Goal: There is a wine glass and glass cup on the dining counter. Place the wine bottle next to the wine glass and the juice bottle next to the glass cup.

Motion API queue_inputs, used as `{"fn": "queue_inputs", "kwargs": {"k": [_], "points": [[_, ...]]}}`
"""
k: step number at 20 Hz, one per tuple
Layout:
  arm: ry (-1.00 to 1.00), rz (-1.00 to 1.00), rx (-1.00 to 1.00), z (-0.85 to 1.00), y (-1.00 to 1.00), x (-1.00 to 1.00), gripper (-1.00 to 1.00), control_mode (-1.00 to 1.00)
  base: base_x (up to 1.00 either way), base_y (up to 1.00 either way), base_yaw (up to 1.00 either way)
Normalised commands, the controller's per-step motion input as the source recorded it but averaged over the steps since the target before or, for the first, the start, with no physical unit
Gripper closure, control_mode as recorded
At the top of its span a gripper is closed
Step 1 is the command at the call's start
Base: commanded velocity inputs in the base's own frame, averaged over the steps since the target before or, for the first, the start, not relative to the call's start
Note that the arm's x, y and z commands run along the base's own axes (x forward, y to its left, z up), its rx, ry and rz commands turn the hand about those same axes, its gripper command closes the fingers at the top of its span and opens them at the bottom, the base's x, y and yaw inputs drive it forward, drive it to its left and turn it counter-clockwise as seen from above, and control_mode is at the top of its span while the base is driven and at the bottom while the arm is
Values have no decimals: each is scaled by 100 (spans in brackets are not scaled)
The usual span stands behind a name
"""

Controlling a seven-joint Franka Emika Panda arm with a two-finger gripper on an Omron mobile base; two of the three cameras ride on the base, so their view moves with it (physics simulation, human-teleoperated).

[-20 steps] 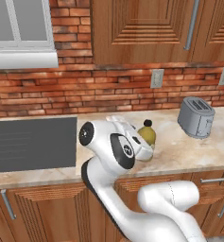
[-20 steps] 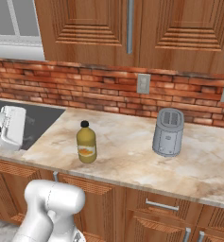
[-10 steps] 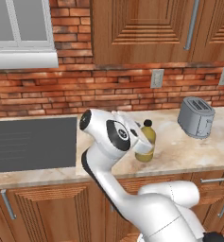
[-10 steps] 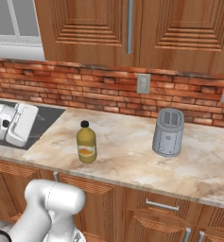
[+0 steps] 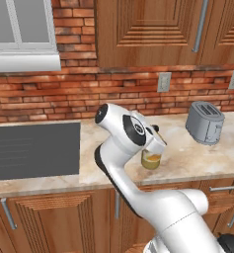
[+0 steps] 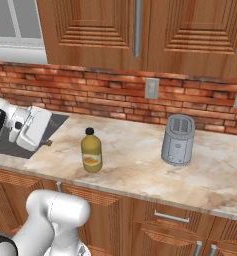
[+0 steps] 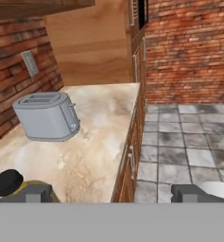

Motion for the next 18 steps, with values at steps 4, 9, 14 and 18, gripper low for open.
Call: {"fn": "queue_inputs", "kwargs": {"k": [4, 9, 14, 18], "points": [[2, 4, 0, -10, -29, 20, -100, -100, 0, 0, 0], [4, 5, 0, -15, -22, 26, -100, -100, 0, 0, 0], [11, 4, 0, -14, -7, 38, -100, -100, 0, 0, 0], [13, 2, 0, -7, -1, 38, -100, -100, 0, 0, 0]]}}
